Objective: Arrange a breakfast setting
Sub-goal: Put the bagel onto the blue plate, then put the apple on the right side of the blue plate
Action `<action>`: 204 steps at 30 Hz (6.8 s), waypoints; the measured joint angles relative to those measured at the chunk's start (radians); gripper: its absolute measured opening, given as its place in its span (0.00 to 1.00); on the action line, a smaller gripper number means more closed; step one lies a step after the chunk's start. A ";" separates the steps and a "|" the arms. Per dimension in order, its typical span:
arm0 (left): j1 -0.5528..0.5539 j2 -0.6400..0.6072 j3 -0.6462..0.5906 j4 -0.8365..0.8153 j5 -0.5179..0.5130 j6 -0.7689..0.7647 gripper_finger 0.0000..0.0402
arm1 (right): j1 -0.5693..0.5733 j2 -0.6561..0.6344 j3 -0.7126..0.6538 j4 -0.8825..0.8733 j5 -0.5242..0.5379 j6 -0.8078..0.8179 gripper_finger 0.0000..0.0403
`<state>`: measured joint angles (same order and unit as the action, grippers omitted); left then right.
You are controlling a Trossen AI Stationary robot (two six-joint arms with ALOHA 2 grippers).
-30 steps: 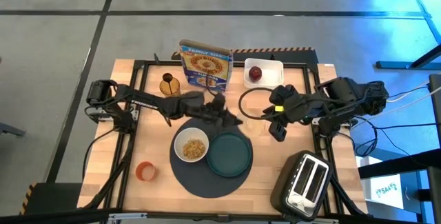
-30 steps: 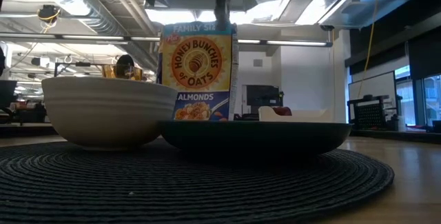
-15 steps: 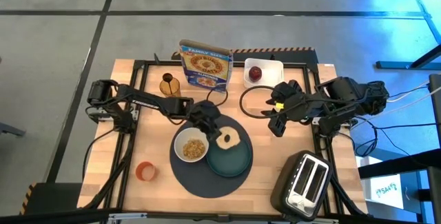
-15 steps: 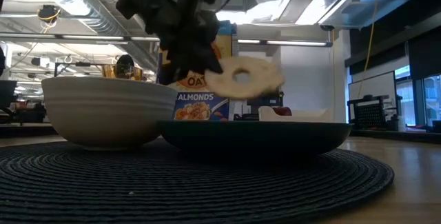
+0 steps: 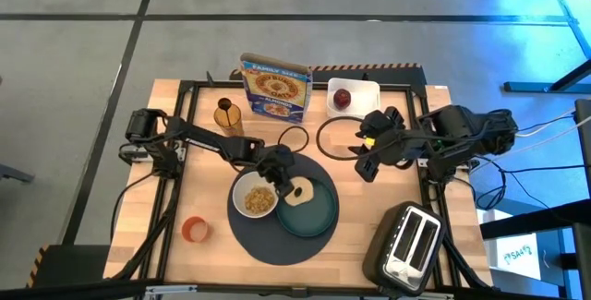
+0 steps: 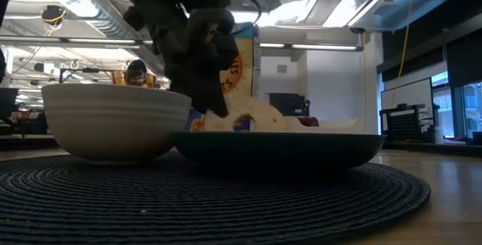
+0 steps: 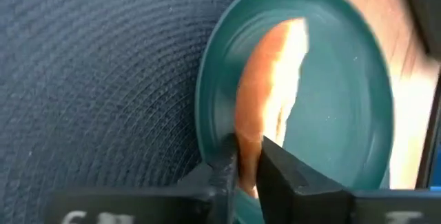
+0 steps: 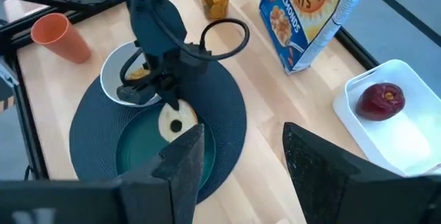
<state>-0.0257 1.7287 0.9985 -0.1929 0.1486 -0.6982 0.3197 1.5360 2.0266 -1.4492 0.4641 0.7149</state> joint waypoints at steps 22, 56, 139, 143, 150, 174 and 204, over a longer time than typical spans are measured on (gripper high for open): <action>0.006 -0.392 0.005 -0.021 -0.151 0.093 0.29 | -0.363 0.007 -0.109 -0.036 0.016 -0.044 0.47; 0.025 -0.526 0.004 -0.305 -0.236 0.406 0.29 | -0.974 0.163 -0.660 0.691 -0.338 0.092 0.29; 0.059 -0.526 0.003 -0.340 -0.241 0.492 0.29 | -0.939 0.281 -0.654 0.718 -0.176 1.139 0.05; 0.059 -0.526 0.003 -0.340 -0.241 0.492 0.29 | -0.912 0.272 -0.654 0.723 -0.136 1.118 0.01; 0.059 -0.526 0.003 -0.339 -0.241 0.492 0.29 | -0.877 0.252 -0.653 0.679 -0.080 1.092 0.00; 0.059 -0.526 0.003 -0.337 -0.245 0.444 0.29 | -0.923 0.259 -0.653 0.812 -0.137 1.057 0.23; 0.058 -0.526 0.003 -0.339 -0.264 0.441 0.29 | -0.957 0.302 -0.653 0.814 -0.186 1.121 0.03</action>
<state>0.0326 1.2030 1.0016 -0.5320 -0.1150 -0.2568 -0.6376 1.8378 1.3731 -0.6353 0.2779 1.8359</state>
